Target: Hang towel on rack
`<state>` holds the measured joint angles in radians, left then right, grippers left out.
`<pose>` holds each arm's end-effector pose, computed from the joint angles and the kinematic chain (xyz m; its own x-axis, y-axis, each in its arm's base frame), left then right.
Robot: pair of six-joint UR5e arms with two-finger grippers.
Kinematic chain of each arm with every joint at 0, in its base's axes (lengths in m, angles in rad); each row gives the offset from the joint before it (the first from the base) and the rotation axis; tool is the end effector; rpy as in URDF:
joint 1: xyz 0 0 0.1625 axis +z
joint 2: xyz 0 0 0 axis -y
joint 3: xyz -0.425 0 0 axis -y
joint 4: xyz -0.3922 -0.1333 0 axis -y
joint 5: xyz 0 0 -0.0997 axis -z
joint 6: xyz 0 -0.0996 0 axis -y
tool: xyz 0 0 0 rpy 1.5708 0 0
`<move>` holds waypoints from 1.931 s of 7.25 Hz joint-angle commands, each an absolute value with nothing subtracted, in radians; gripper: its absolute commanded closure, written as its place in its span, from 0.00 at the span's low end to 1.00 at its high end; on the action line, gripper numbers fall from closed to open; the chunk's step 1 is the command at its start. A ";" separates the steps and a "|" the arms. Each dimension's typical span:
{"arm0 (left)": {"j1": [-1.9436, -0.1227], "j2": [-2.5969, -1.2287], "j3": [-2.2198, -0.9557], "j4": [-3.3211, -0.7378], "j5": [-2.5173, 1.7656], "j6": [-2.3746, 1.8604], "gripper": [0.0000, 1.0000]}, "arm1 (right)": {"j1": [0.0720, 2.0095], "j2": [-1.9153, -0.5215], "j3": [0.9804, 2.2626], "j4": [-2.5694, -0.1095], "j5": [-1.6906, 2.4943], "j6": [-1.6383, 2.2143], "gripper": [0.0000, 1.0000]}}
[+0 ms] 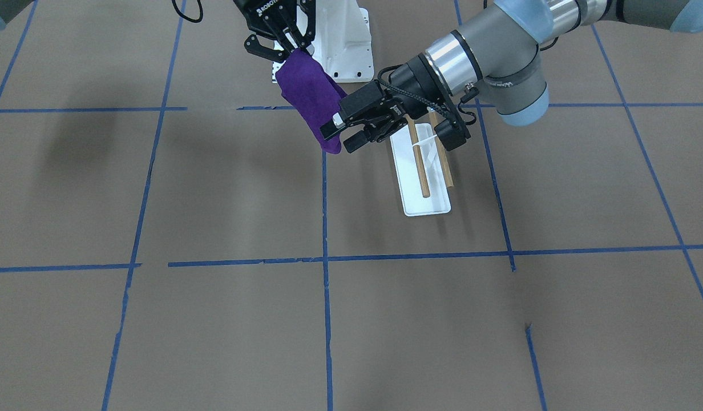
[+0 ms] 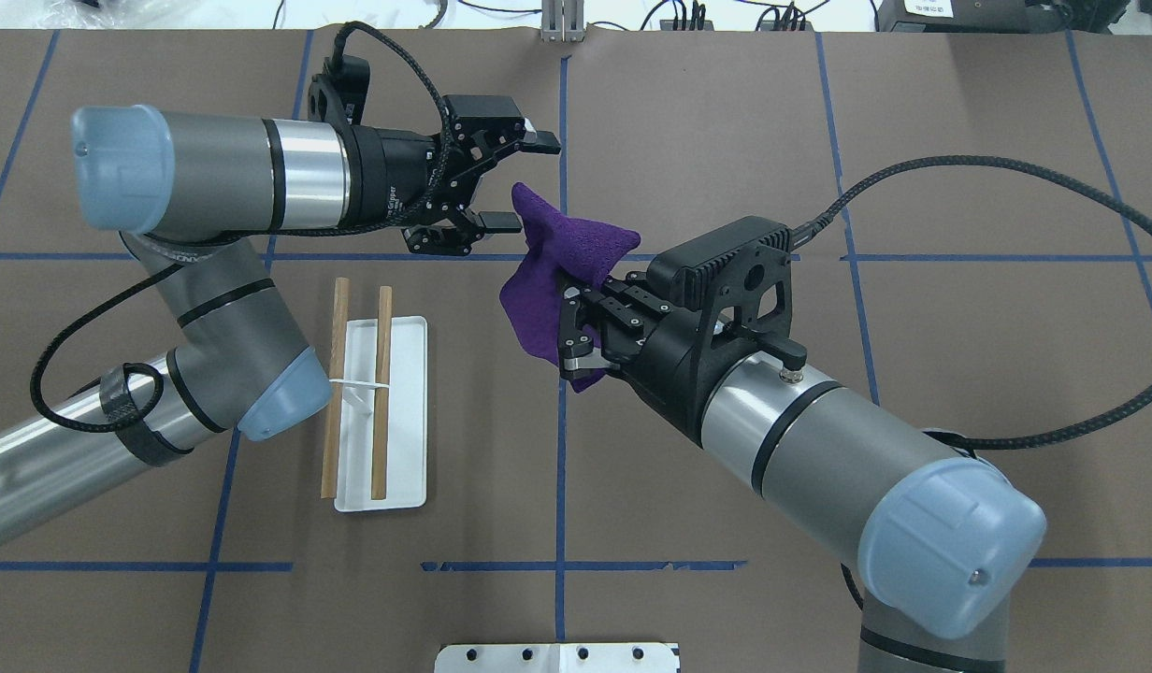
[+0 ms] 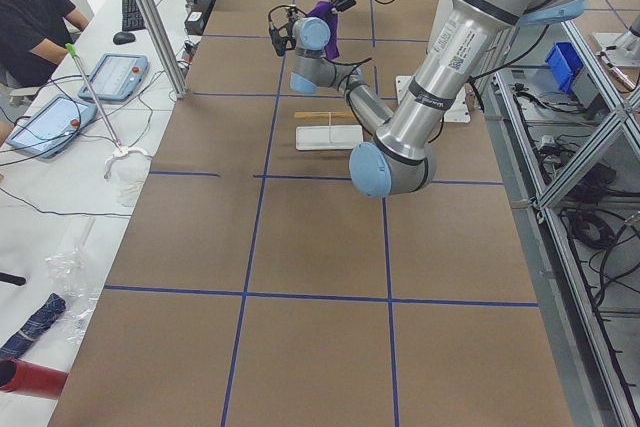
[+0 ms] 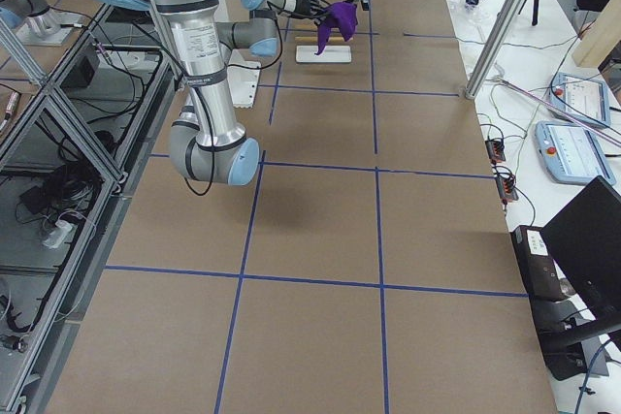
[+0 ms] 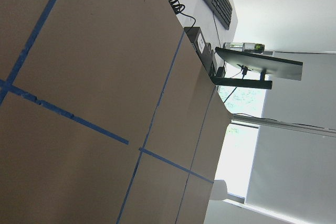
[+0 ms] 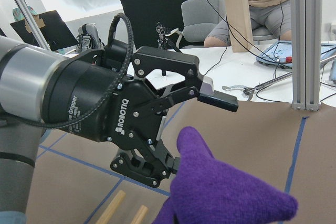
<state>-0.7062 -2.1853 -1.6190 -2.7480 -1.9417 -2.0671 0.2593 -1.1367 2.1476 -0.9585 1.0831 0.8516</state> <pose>0.4065 -0.4745 0.1477 -0.3393 -0.2939 -0.8936 0.2018 0.9051 -0.3743 -0.4078 -0.2944 0.1116 0.4091 -0.4936 0.7675 -0.5441 0.5433 0.6394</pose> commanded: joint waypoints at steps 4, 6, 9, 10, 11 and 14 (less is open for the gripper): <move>-0.683 -2.204 -1.629 -2.717 -1.942 -2.063 0.02 | 0.259 -1.137 2.149 -0.959 1.081 0.851 1.00; -0.683 -2.203 -1.626 -2.717 -1.942 -2.060 0.02 | 0.264 -1.140 2.149 -0.959 1.081 0.851 1.00; -0.683 -2.203 -1.629 -2.694 -1.944 -2.059 0.02 | 0.275 -1.152 2.151 -0.959 1.078 0.848 1.00; -0.683 -2.203 -1.629 -2.694 -1.944 -2.059 0.02 | 0.275 -1.151 2.149 -0.959 1.078 0.848 1.00; -0.683 -2.203 -1.629 -2.694 -1.944 -2.059 0.02 | 0.276 -1.150 2.149 -0.959 1.077 0.848 1.00; -0.683 -2.206 -1.632 -2.694 -1.944 -2.059 0.02 | 0.273 -1.149 2.148 -0.960 1.077 0.848 1.00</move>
